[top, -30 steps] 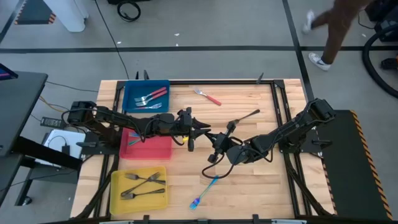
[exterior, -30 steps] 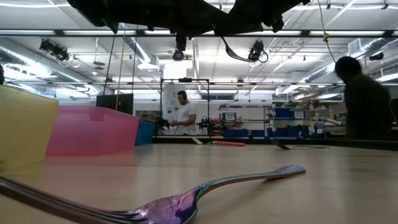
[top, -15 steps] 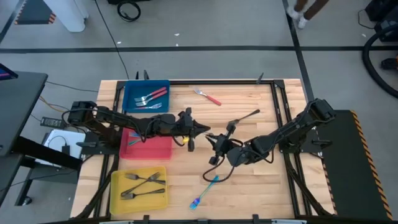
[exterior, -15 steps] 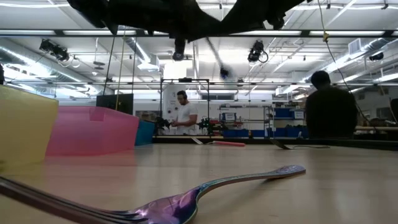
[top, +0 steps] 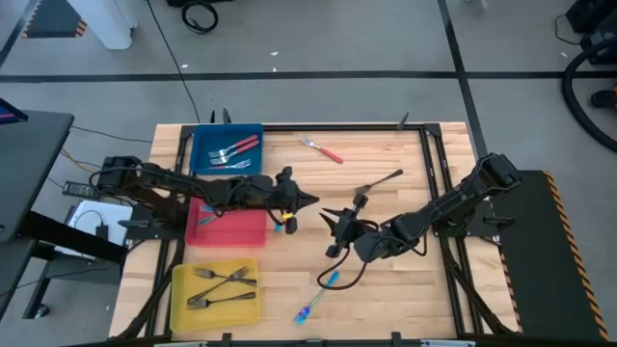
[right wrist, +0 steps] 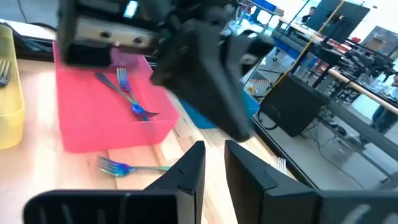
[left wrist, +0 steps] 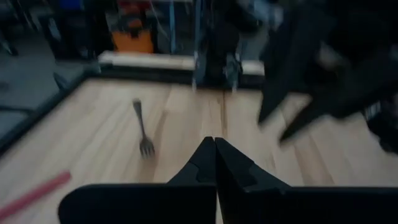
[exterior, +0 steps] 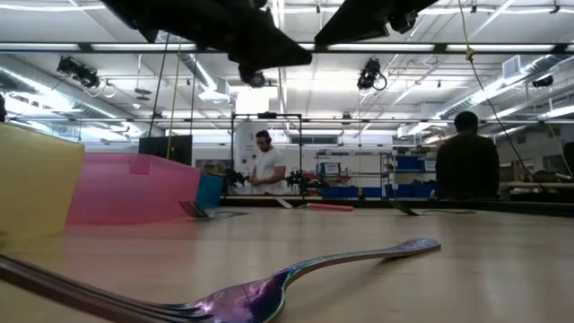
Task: Sort silverware by color (type)
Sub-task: Put the blue fork into the pink bin
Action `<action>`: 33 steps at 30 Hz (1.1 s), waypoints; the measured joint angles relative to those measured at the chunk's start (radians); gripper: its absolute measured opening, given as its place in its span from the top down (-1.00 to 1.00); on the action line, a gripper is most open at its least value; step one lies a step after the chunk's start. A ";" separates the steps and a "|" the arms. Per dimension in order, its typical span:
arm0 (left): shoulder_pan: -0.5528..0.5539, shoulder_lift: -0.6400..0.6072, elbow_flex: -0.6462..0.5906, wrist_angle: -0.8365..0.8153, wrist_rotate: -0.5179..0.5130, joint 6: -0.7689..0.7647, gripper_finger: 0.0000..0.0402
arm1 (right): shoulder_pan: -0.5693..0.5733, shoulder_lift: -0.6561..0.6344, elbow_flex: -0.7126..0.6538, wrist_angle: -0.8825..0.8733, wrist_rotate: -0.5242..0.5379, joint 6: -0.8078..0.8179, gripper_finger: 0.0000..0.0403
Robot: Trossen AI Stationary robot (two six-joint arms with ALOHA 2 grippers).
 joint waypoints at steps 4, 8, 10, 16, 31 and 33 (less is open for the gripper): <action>0.000 -0.005 0.000 -0.094 0.004 -0.025 1.00 | 0.000 0.000 0.000 0.004 0.036 0.002 0.65; 0.001 -0.005 0.000 -0.209 0.003 -0.062 0.96 | 0.000 0.000 0.000 0.004 0.042 0.005 0.65; 0.001 -0.005 0.000 -0.243 0.003 -0.101 0.91 | 0.000 0.000 0.000 0.004 0.042 0.005 0.65; -0.007 -0.005 0.000 -0.349 0.004 -0.190 0.71 | 0.000 0.000 0.000 0.004 0.042 0.006 0.65; -0.005 0.006 0.000 -0.613 -0.078 -0.583 0.60 | 0.000 0.000 -0.001 0.004 0.041 -0.001 0.65; -0.005 0.020 0.000 -0.616 -0.087 -0.592 0.60 | 0.000 0.000 -0.001 0.004 0.041 -0.001 0.65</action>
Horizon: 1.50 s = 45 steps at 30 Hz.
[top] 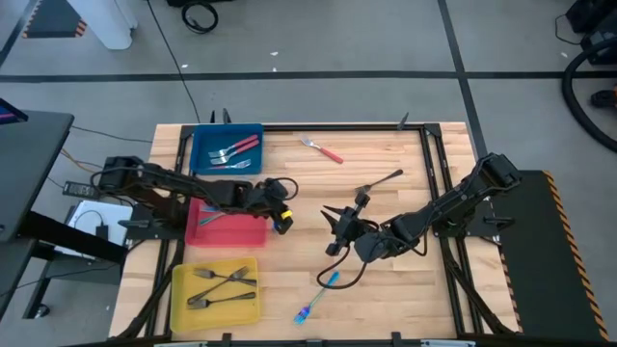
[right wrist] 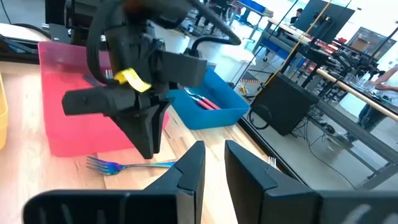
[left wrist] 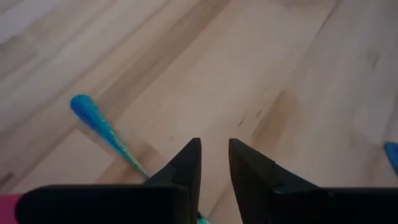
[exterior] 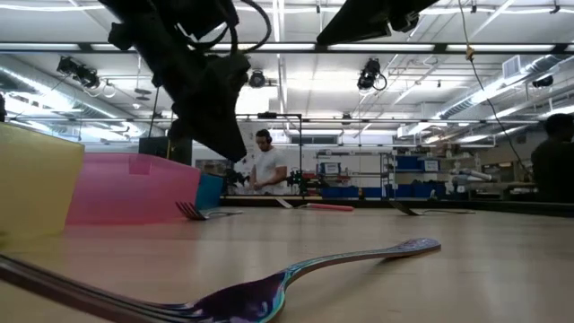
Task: Sort silverware by color (type)
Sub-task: Put the blue fork into the pink bin
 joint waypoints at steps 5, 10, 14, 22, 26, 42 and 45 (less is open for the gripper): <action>0.000 0.069 0.000 0.005 -0.005 -0.004 0.60 | 0.000 0.000 0.000 -0.001 0.000 0.000 0.65; 0.013 0.103 0.000 0.005 -0.031 -0.016 0.60 | 0.000 0.000 -0.001 -0.001 -0.001 0.000 0.65; 0.033 0.104 0.000 -0.005 -0.040 -0.026 0.60 | 0.000 0.000 -0.001 -0.001 -0.001 0.000 0.65; 0.041 0.088 0.001 0.052 0.026 0.090 0.60 | -0.001 0.000 -0.001 -0.001 -0.042 0.023 0.65; 0.045 0.023 0.067 -0.027 0.080 0.164 0.60 | -0.043 0.000 -0.001 0.000 -0.201 0.144 0.65; 0.045 -0.161 0.526 -0.396 0.063 0.533 0.60 | -0.400 0.004 -0.001 0.076 -0.911 0.056 0.65; 0.050 -0.164 0.585 -0.408 0.064 0.572 0.60 | -0.449 0.044 0.007 0.143 -0.991 0.049 0.65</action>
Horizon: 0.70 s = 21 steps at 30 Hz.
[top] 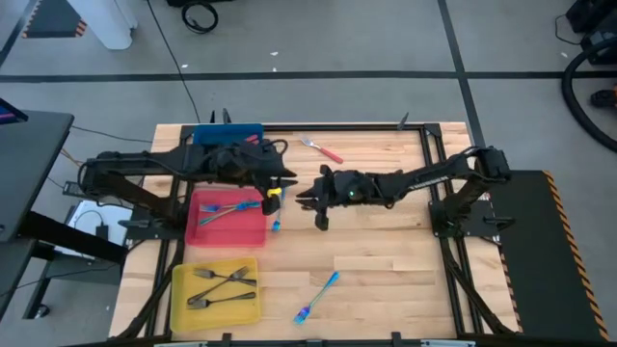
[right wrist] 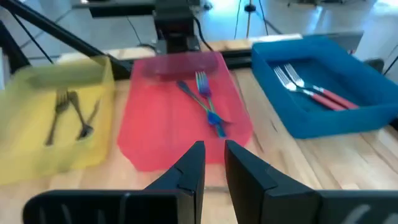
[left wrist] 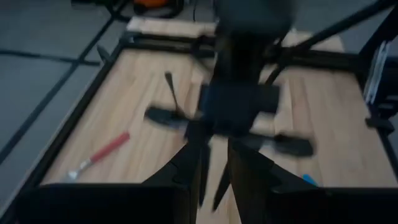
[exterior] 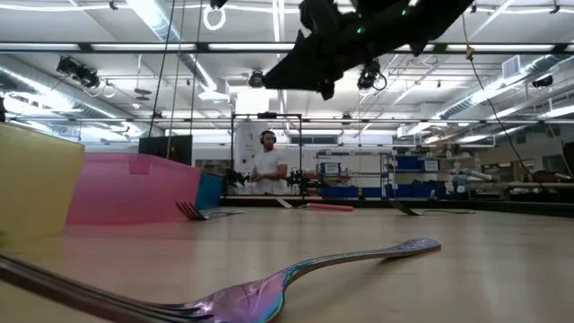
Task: Sort silverware by color (type)
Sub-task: Put the blue fork into the pink bin
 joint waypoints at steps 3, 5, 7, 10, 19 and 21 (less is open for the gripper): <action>0.002 0.000 0.058 -0.028 -0.006 0.019 0.60 | -0.027 0.082 0.047 0.051 -0.038 -0.063 0.65; 0.002 0.000 0.079 -0.024 -0.017 0.031 0.60 | -0.034 0.143 0.091 0.059 -0.056 -0.112 0.65; 0.001 0.001 0.080 -0.036 -0.018 0.036 0.60 | -0.035 0.199 0.135 0.058 -0.071 -0.156 0.65; 0.006 0.003 0.077 -0.067 -0.018 0.038 0.60 | -0.035 0.280 0.206 0.062 -0.099 -0.206 0.65; 0.025 0.009 0.075 -0.196 -0.070 0.023 0.60 | -0.037 0.500 0.405 -0.153 -0.118 -0.119 0.65; 0.031 0.009 0.076 -0.207 -0.076 0.023 0.60 | -0.037 0.533 0.445 -0.203 -0.113 -0.119 0.65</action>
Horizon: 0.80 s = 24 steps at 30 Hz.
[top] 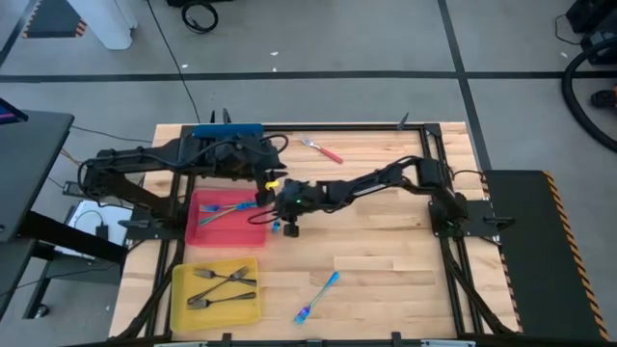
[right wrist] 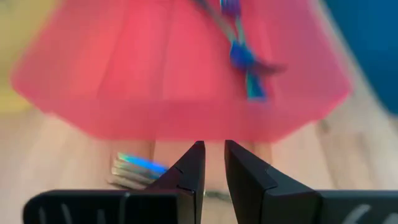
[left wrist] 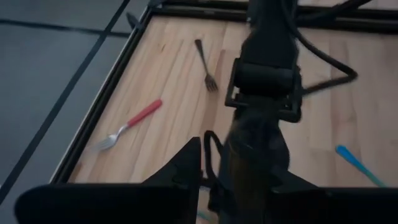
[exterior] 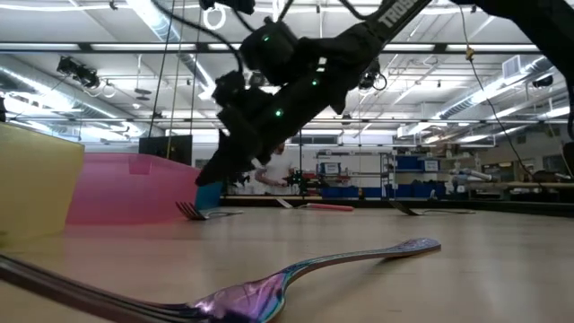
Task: Sort silverware by color (type)
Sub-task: Put the blue fork into the pink bin
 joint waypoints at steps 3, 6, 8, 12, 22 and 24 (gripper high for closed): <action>0.015 0.000 0.000 -0.003 -0.001 0.000 0.60 | 0.001 0.047 0.055 -0.053 0.004 0.000 0.65; 0.027 0.000 0.000 -0.006 -0.003 0.000 0.60 | -0.003 0.086 0.097 -0.112 0.023 0.002 0.65; 0.034 0.000 0.000 -0.009 -0.003 0.000 0.60 | -0.008 0.099 0.111 -0.150 0.060 0.010 0.65; 0.044 0.000 0.000 -0.011 -0.002 -0.002 0.60 | -0.022 0.099 0.116 -0.195 0.084 0.056 0.65; 0.044 0.000 0.000 -0.020 -0.002 -0.001 0.60 | -0.031 0.049 0.122 -0.475 0.045 0.158 0.65; 0.044 0.000 0.000 -0.021 -0.002 -0.001 0.60 | -0.025 0.039 0.121 -0.506 0.041 0.175 0.65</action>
